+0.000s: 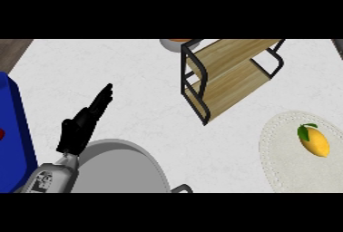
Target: Pick the bell pepper from the placemat and place it in the tiered shelf
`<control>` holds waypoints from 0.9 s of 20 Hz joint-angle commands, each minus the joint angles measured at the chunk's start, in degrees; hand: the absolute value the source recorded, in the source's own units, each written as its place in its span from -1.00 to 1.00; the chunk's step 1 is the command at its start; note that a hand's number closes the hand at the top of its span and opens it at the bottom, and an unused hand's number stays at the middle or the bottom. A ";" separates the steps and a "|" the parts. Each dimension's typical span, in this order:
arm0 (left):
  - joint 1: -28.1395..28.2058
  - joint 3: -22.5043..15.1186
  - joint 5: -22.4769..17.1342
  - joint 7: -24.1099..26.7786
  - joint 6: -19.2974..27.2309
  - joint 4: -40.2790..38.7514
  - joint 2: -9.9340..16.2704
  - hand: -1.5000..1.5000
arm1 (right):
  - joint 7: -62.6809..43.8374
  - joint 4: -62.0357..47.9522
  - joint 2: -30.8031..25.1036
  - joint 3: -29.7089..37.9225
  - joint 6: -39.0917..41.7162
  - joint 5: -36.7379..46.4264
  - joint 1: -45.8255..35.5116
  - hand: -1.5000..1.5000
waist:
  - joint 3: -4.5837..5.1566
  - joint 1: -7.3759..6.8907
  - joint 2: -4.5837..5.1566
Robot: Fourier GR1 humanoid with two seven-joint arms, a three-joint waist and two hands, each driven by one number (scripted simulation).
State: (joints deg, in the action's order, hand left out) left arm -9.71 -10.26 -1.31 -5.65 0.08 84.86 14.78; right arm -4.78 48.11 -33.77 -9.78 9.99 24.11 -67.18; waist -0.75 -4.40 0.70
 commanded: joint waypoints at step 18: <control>3.55 0.91 0.69 0.34 -0.63 -6.80 -0.82 0.00 | 1.61 -23.86 14.94 24.58 1.57 -24.30 -8.59 -1.00 | 0.76 1.28 0.92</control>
State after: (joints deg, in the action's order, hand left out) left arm -9.31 -9.27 -0.87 -6.39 -0.63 84.57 15.07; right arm -5.07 25.88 -18.78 10.05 13.66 3.54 -73.85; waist -1.18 -3.61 0.89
